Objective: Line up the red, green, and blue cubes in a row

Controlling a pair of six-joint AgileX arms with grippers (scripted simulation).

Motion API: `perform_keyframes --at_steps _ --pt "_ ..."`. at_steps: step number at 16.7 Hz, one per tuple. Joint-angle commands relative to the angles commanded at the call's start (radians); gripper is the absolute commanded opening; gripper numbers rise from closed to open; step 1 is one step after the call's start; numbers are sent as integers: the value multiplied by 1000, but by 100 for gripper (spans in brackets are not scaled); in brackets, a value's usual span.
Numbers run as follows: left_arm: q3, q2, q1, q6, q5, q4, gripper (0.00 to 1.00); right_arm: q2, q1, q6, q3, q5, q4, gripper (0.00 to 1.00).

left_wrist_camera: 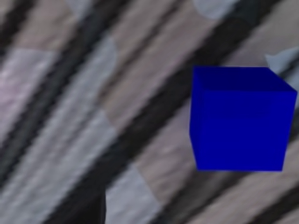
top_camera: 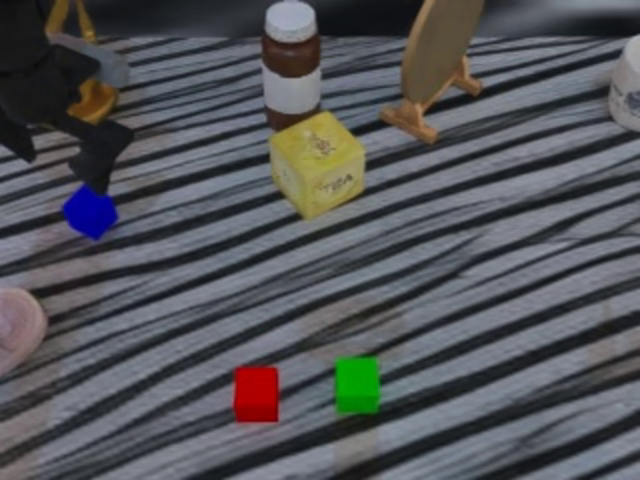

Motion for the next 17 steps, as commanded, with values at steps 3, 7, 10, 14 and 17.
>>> perform_keyframes --at_steps 3,7,10,14,17 --pt "-3 -4 -2 2 -1 1 100 0 0 0 0 0 0 100" --pt "-61 15 0 0 0 74 100 0 0 0 0 0 0 100" --pt "-146 50 1 1 1 202 100 0 0 0 0 0 0 100" --pt "-220 83 2 2 1 303 100 0 0 0 0 0 0 100" --pt "-220 83 2 2 1 304 100 0 0 0 0 0 0 100"
